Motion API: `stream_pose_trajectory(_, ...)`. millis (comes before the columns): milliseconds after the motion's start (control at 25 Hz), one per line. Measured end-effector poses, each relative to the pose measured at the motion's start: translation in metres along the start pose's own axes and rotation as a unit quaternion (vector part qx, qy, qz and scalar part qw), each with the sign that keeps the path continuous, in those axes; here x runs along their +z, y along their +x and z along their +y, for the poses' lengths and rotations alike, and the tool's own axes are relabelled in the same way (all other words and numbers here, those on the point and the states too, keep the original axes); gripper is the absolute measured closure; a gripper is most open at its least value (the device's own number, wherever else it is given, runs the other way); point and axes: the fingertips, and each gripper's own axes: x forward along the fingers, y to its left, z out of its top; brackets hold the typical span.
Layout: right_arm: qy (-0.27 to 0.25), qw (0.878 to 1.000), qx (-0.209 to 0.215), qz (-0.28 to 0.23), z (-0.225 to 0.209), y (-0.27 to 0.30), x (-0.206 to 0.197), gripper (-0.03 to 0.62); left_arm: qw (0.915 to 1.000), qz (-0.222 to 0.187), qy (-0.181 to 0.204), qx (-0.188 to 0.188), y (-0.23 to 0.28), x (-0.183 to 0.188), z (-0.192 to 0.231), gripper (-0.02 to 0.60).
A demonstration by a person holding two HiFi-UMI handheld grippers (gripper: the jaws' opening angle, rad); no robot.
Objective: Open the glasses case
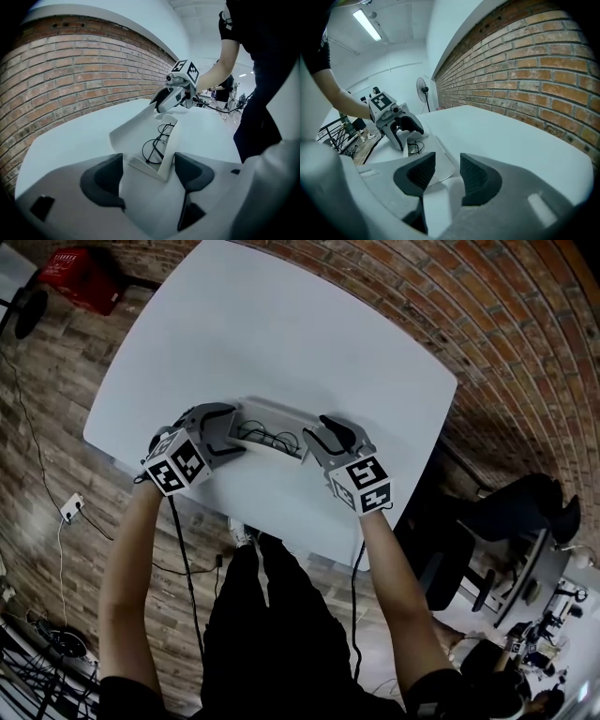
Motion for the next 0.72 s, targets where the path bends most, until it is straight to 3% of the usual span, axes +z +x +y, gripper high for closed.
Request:
stream_pose_trajectory(320,-0.006,1.000,-0.026,-0.003,0.002,-0.031,-0.004,0.427,0.9991,-0.002,-0.040,0.011,-0.009,-0.006,-0.004,0.250)
stream_pose_trajectory(560,0.014,0.999,-0.041,-0.021,0.008,-0.057,0.001,0.428,0.9938,-0.048,-0.095,0.032,-0.030,0.004,-0.012,0.250)
stream_pose_trajectory(720,0.026,0.998,-0.044,-0.037,0.025,-0.070,0.007,0.428,0.9925,-0.044,-0.103,0.049,-0.040,0.007,-0.019,0.252)
